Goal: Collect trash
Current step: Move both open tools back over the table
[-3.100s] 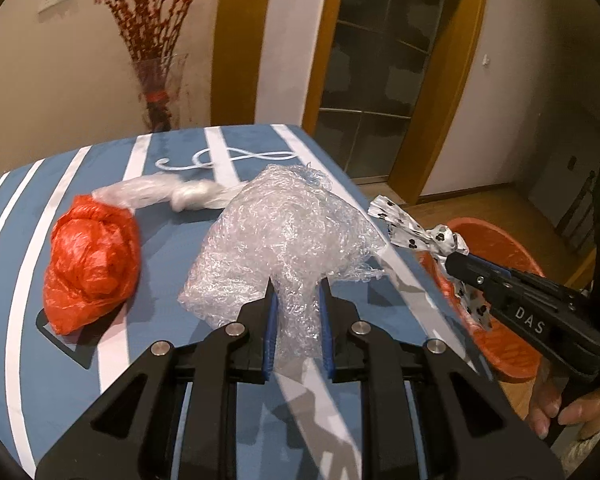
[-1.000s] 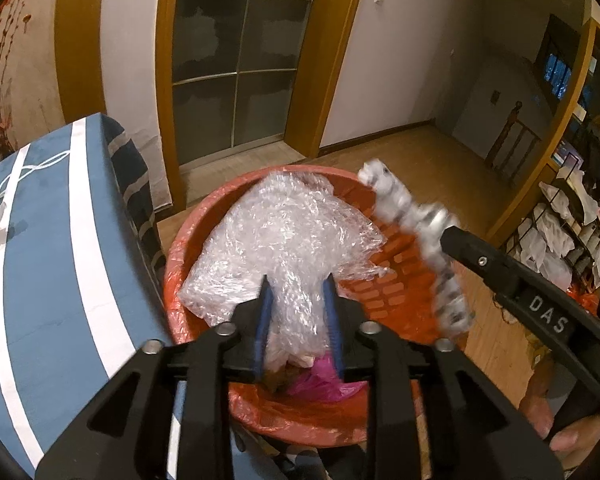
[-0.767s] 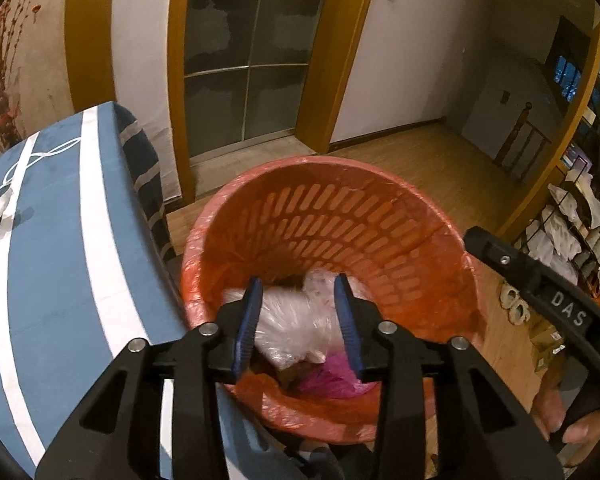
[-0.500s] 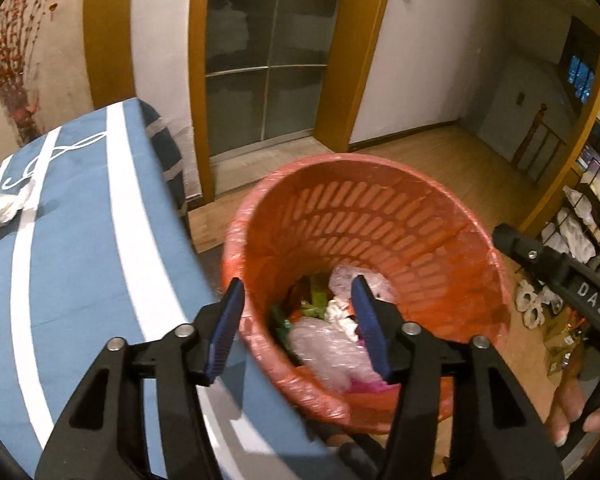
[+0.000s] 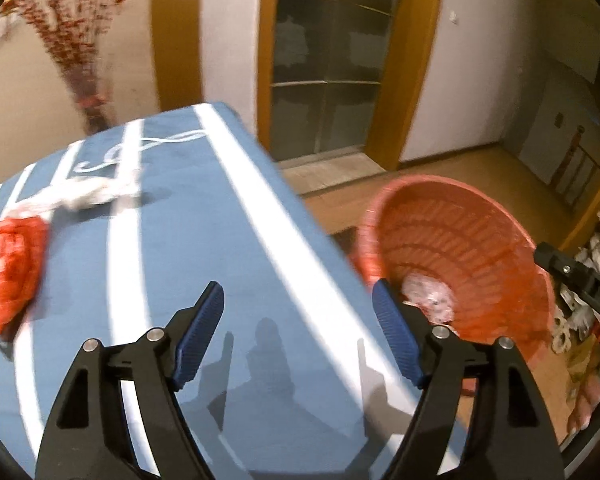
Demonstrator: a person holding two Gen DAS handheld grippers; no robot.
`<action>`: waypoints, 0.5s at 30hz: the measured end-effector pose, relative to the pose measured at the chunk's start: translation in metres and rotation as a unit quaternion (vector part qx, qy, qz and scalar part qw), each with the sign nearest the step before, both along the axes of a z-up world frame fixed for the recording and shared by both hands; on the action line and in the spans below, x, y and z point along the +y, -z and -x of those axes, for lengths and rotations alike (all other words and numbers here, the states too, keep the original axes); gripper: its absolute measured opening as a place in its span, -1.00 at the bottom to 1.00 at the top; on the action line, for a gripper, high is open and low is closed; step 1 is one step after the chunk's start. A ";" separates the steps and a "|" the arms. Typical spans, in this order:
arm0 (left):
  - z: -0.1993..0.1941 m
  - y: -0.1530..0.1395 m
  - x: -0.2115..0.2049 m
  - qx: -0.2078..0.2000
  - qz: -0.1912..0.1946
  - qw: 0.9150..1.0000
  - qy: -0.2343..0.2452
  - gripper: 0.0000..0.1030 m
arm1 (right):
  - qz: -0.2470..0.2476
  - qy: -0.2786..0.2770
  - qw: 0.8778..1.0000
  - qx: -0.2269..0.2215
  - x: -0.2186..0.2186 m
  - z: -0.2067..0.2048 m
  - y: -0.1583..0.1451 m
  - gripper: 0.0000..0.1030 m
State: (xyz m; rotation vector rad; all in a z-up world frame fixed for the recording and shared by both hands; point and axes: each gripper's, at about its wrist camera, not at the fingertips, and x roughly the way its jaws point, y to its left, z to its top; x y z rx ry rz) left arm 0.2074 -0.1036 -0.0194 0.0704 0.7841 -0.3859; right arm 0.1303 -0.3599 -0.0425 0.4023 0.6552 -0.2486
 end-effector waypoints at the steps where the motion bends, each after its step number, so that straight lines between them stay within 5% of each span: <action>1: -0.001 -0.001 0.011 -0.004 -0.002 1.000 -0.009 0.57 | 0.002 -0.004 1.000 0.000 0.004 -0.002 -0.001 0.15; 7: -0.015 -0.010 0.083 -0.027 -0.014 0.995 -0.092 0.62 | 0.009 -0.030 1.000 0.001 0.030 -0.014 -0.004 0.29; 15: -0.049 -0.011 0.185 -0.022 -0.002 0.977 -0.211 0.71 | 0.027 -0.056 0.998 0.003 0.066 -0.027 -0.005 0.59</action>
